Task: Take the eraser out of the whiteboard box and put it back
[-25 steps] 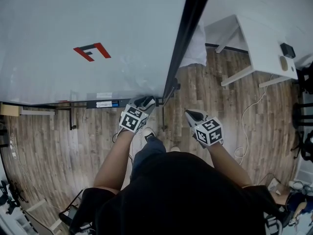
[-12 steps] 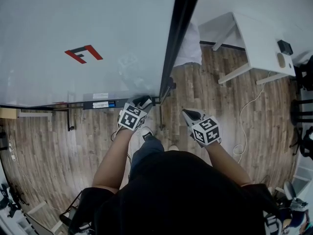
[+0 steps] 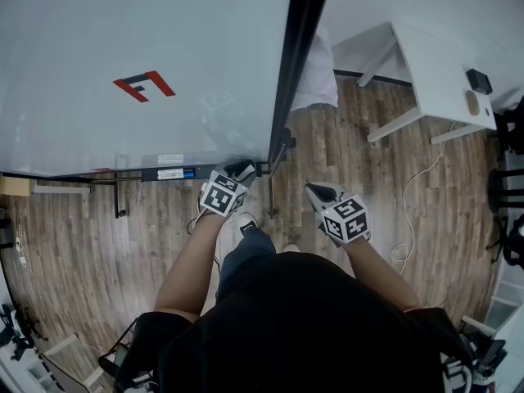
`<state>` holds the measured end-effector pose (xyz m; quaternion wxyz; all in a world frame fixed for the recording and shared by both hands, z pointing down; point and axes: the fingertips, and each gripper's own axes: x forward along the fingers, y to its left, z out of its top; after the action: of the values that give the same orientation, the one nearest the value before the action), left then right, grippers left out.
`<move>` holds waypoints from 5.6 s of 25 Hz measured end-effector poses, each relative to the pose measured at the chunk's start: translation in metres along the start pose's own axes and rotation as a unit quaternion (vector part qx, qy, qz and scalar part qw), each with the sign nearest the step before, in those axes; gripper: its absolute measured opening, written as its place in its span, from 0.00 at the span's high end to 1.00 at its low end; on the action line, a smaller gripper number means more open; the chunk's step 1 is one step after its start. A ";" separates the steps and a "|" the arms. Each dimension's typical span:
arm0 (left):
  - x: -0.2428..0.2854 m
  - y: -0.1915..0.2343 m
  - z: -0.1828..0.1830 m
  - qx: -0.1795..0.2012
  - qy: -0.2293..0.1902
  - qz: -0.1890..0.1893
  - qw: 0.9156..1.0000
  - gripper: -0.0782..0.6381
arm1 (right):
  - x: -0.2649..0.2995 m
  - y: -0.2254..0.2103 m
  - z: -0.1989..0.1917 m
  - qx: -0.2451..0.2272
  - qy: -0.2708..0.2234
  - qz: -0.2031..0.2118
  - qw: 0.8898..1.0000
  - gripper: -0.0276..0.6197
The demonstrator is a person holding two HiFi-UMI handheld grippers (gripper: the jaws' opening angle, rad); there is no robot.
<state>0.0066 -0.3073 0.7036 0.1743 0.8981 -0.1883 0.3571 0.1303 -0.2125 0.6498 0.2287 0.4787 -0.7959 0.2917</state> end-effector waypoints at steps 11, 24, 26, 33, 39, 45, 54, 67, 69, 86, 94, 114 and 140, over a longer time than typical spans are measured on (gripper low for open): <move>-0.005 -0.003 0.004 0.006 0.000 0.005 1.000 0.65 | -0.008 0.001 -0.001 0.001 -0.006 -0.003 1.000 0.97; -0.027 -0.011 0.016 0.011 -0.019 0.021 1.000 0.66 | -0.018 0.007 0.006 -0.011 -0.022 0.003 1.000 0.97; -0.032 -0.013 0.019 0.013 -0.022 0.024 0.999 0.66 | -0.019 0.010 0.005 -0.013 -0.022 0.006 1.000 0.97; -0.046 -0.018 0.030 0.024 -0.045 0.032 0.998 0.66 | -0.024 0.016 0.005 -0.022 -0.027 0.013 0.999 0.97; -0.056 -0.026 0.035 0.028 -0.059 0.043 0.997 0.66 | -0.033 0.016 0.004 -0.029 -0.031 0.015 0.999 0.97; -0.068 -0.032 0.043 0.031 -0.064 0.057 0.996 0.66 | -0.043 0.017 0.002 -0.035 -0.033 0.019 0.999 0.97; -0.095 -0.044 0.052 0.035 -0.086 0.085 0.992 0.66 | -0.065 0.003 0.015 -0.042 -0.056 0.006 0.998 0.97; -0.130 -0.070 0.035 0.029 -0.100 0.117 0.988 0.66 | -0.093 0.006 0.010 -0.053 -0.070 0.005 0.996 0.97; -0.135 -0.075 0.031 0.030 -0.100 0.121 0.987 0.66 | -0.096 0.009 0.011 -0.059 -0.071 0.006 0.996 0.97; -0.165 -0.107 -0.011 0.020 -0.093 0.150 0.984 0.66 | -0.113 0.029 0.004 -0.093 -0.067 0.028 0.993 0.97; -0.172 -0.115 -0.028 0.012 -0.083 0.159 0.984 0.66 | -0.115 0.034 -0.003 -0.102 -0.060 0.039 0.992 0.97; -0.188 -0.131 -0.047 -0.009 -0.095 0.177 0.980 0.66 | -0.123 0.052 -0.020 -0.108 -0.058 0.050 0.991 0.97; -0.176 -0.101 -0.026 0.002 -0.101 0.153 0.983 0.66 | -0.102 0.050 -0.016 -0.088 -0.049 0.035 0.994 0.97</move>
<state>-0.0809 -0.1706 0.5787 0.0958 0.8905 -0.3394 0.2874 0.1317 -0.1191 0.5840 0.2205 0.4422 -0.8451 0.2042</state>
